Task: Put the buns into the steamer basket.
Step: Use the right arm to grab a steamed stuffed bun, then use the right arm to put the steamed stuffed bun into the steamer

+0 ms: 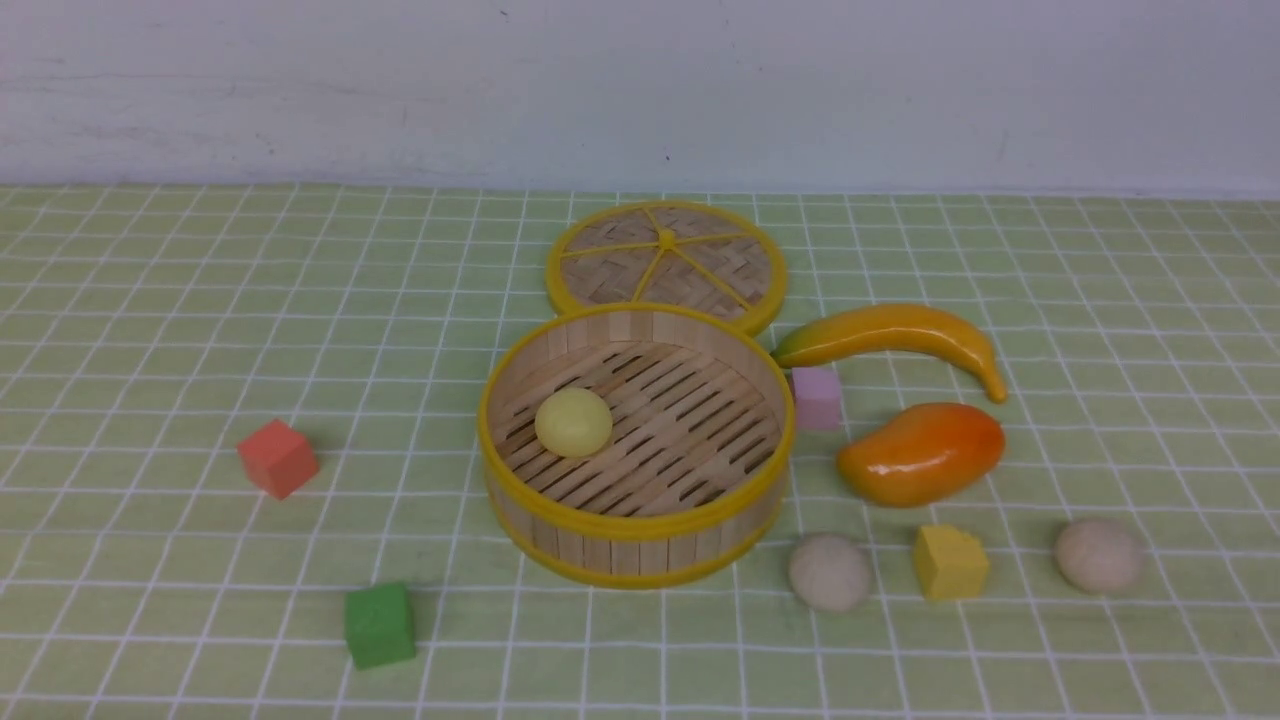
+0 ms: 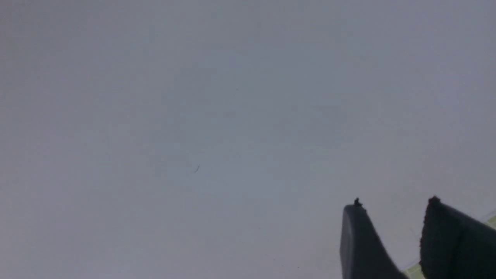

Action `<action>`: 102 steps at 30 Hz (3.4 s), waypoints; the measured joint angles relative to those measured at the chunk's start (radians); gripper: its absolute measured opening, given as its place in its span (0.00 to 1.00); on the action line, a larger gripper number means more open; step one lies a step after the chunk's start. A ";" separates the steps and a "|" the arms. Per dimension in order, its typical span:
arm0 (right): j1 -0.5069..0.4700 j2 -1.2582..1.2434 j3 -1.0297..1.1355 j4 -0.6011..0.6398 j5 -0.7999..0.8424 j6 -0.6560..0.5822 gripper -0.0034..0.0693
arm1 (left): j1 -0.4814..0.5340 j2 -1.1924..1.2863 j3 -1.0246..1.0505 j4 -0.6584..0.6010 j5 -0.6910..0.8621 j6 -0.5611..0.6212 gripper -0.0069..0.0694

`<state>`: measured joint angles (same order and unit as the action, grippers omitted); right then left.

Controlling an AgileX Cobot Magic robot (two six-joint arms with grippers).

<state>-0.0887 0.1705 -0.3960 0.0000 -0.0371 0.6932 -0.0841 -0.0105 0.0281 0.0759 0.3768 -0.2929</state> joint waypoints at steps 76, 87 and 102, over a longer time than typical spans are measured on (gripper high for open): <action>0.587 1.735 -0.903 0.079 0.807 -0.595 0.36 | 0.000 0.000 0.000 0.002 0.000 0.004 0.24; 0.583 1.735 -0.907 0.074 0.842 -0.595 0.05 | 0.000 0.000 0.000 0.002 0.000 0.004 0.25; 0.560 1.524 -1.061 0.072 1.011 -0.636 0.05 | 0.000 0.000 0.000 0.002 0.000 0.004 0.27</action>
<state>0.4716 1.6946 -1.4570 0.0724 0.9734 0.0572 -0.0841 -0.0105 0.0281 0.0784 0.3768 -0.2893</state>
